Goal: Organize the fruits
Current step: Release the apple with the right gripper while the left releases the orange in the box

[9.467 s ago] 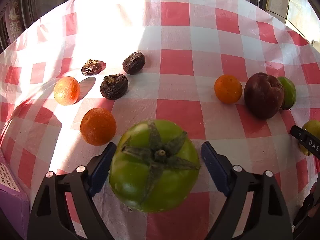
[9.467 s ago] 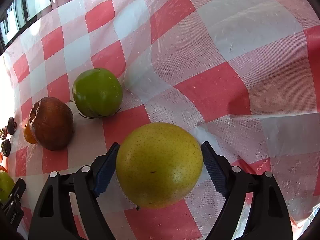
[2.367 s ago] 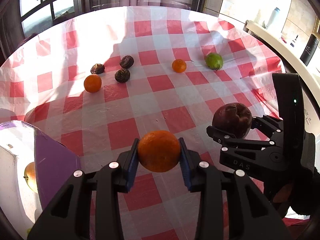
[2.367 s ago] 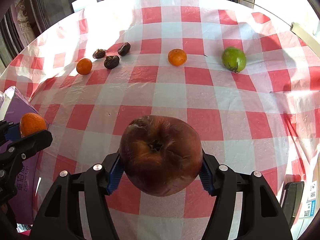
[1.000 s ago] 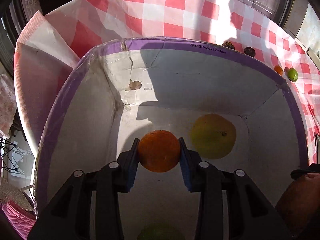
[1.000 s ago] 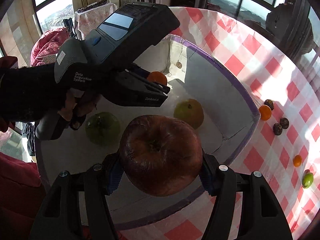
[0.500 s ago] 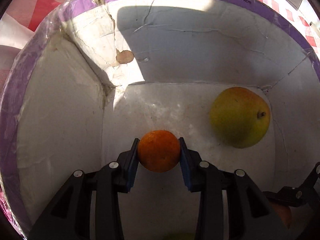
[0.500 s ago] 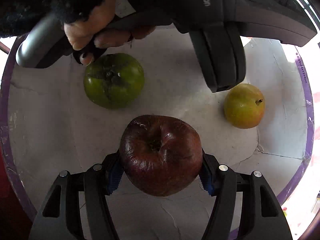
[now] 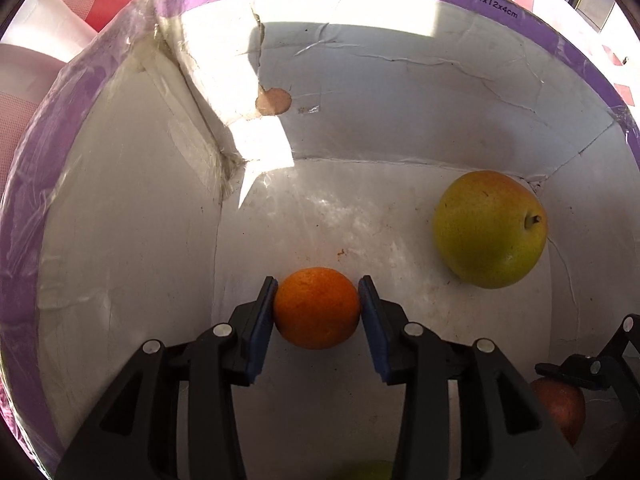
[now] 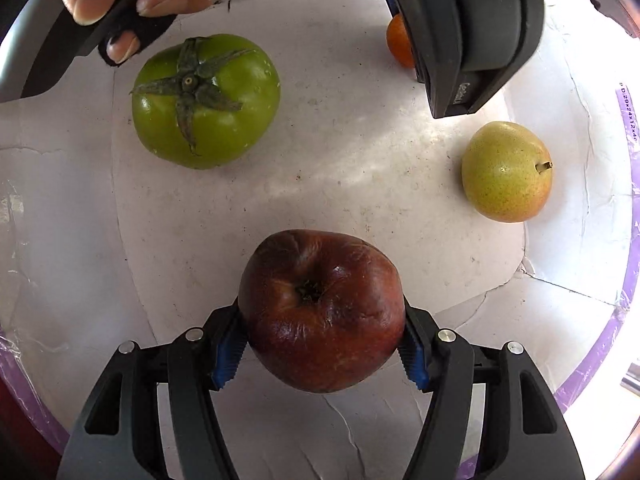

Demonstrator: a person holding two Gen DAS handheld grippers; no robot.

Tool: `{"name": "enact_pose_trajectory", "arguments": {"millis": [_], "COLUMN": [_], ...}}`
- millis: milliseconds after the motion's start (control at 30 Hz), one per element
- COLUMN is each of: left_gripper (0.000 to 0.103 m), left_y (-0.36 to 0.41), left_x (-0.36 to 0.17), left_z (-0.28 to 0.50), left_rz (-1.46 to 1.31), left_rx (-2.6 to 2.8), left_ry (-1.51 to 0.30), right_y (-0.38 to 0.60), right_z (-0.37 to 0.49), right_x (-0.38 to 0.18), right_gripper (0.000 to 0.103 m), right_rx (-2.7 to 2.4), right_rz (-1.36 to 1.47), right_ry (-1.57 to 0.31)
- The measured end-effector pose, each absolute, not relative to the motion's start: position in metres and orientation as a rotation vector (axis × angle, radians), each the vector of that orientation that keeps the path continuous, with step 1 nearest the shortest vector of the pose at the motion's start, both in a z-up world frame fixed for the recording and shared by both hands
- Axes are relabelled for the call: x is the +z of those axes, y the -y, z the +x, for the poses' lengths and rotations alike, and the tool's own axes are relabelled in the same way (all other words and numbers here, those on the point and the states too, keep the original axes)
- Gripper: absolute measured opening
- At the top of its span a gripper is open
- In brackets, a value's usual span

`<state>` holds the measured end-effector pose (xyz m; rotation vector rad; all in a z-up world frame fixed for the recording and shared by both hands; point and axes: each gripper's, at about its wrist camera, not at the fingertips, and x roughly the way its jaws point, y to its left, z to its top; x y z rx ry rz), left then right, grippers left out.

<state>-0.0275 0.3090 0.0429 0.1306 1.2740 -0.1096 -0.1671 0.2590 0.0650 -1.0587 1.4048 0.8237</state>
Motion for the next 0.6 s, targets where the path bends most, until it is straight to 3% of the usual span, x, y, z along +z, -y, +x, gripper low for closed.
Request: {"name": "enact_pose_trajectory", "arguments": {"millis": [133, 233, 300, 467, 600], "left_gripper": [0.055, 0.071, 0.084, 0.089, 0.094], "left_y": [-0.309, -0.303, -0.299, -0.298, -0.299], "left_x": [0.046, 0.046, 0.048, 0.065, 0.095], "left_z": [-0.036, -0.041, -0.045, -0.049, -0.055], "left_rz": [0.139, 0.146, 0.146, 0.108, 0.075], "left_rx": [-0.125, -0.146, -0.159, -0.15, -0.15], "left_ry": [-1.269, -1.277, -1.276, -1.235, -1.165], "right_y": [-0.258, -0.256, -0.255, -0.25, -0.253], "right_z": [-0.167, -0.166, -0.163, -0.167, -0.174], "right_x": [0.064, 0.067, 0.069, 0.076, 0.088], "right_gripper": [0.063, 0.064, 0.072, 0.084, 0.084], "right_rx": [0.807, 0.791, 0.779, 0.778, 0.81], "right_rz": [-1.071, -1.056, -1.044, -1.002, -0.986], "right_ry": [-1.417, -1.411, -1.412, -1.4, -1.322]}}
